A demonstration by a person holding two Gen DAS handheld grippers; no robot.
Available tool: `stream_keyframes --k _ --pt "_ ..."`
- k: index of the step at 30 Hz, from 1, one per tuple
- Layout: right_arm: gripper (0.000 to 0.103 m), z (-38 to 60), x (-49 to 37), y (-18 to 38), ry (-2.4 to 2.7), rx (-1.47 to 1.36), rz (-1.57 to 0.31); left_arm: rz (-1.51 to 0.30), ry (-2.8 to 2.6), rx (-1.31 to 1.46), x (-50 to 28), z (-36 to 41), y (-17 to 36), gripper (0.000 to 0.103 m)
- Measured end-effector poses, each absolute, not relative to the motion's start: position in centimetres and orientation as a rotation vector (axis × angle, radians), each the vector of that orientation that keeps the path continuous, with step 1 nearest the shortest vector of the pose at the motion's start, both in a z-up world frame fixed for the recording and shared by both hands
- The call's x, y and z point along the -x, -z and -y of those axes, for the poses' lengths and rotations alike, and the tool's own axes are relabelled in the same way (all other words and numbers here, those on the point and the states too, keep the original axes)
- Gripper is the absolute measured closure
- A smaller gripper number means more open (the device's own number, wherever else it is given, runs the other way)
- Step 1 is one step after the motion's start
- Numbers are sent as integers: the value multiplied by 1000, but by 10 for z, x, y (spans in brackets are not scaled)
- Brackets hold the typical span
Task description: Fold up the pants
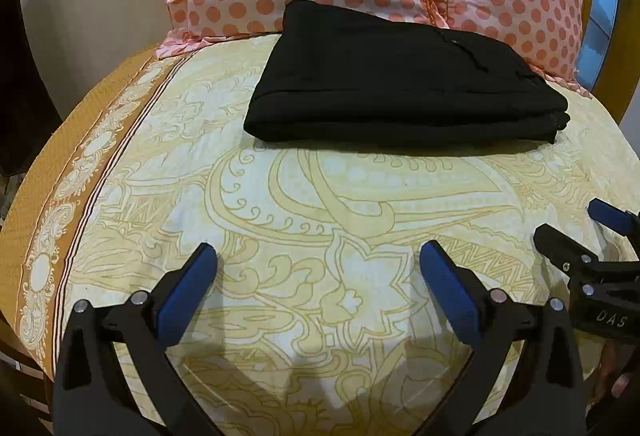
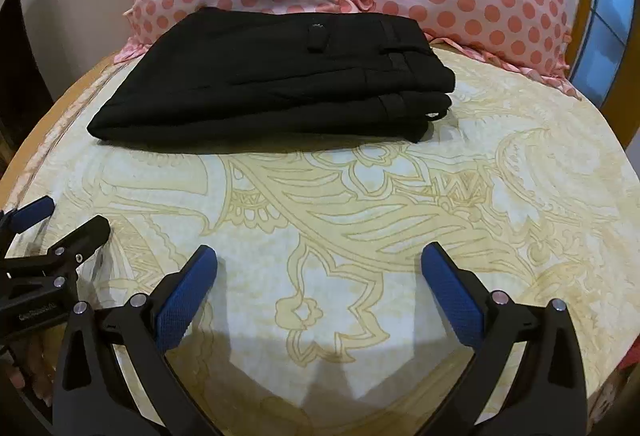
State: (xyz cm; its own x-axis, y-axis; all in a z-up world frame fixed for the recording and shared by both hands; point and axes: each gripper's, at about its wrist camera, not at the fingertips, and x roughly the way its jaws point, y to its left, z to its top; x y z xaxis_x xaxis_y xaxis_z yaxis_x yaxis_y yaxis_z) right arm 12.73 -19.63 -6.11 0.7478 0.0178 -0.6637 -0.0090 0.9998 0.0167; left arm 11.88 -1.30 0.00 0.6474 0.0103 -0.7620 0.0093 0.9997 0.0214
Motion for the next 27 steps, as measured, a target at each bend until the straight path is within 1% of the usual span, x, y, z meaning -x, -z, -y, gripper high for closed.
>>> stream_keyframes --k 27 --pt "1 198 -127 61 -6 -13 -730 -848 3 -21 -116 14 1 2"
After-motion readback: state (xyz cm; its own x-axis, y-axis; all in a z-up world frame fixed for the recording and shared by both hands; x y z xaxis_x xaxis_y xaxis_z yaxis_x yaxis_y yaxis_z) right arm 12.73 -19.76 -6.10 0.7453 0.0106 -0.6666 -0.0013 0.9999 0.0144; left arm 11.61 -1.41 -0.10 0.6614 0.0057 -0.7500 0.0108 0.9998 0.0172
